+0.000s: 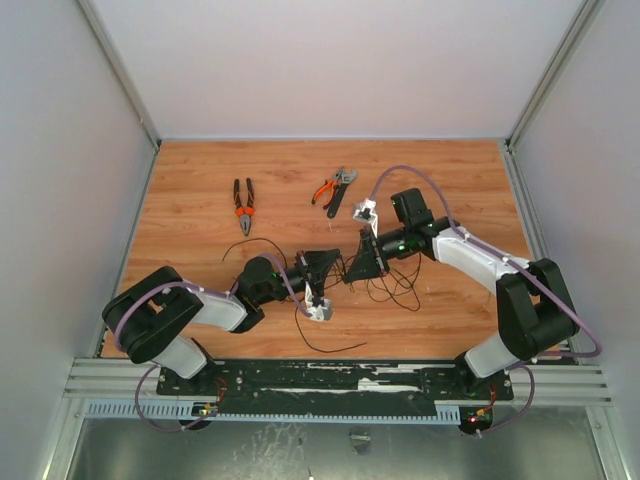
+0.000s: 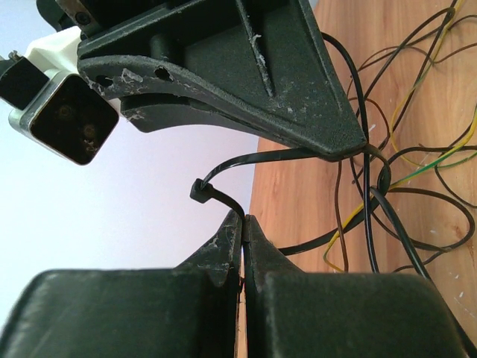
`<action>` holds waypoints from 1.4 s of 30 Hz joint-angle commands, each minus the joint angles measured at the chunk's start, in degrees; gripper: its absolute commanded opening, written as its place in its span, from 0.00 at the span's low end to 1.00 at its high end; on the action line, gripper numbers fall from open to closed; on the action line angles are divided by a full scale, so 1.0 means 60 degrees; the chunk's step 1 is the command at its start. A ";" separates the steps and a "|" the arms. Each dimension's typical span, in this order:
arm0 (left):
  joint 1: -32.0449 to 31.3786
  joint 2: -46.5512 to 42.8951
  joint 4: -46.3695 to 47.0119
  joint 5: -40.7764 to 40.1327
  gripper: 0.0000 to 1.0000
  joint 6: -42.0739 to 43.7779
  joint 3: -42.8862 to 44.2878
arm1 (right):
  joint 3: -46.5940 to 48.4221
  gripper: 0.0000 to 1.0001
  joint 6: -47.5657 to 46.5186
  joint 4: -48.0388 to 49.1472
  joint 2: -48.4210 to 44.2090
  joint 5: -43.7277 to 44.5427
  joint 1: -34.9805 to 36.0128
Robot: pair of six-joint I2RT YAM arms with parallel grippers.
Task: Zip-tie the wires
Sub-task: Tie the cable at the center of the board.
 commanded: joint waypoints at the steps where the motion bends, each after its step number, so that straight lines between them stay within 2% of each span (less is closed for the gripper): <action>1: -0.0112 0.0128 0.0247 -0.0012 0.00 0.0246 -0.0018 | 0.0435 0.00 0.0245 -0.0017 0.0212 -0.0083 0.0001; 9: -0.0137 0.0131 0.0231 -0.0067 0.00 0.0246 0.0004 | 0.0668 0.00 0.0202 -0.0360 0.0438 -0.0018 0.0021; 18: -0.0169 0.0158 0.0086 -0.0243 0.00 0.0467 -0.0024 | 0.0591 0.00 0.0143 -0.0616 -0.0017 -0.0010 0.0025; 42: -0.0480 0.0119 -0.0066 -0.0645 0.00 0.0943 -0.0096 | 0.0724 0.00 0.1076 0.0000 0.0368 -0.0032 0.0026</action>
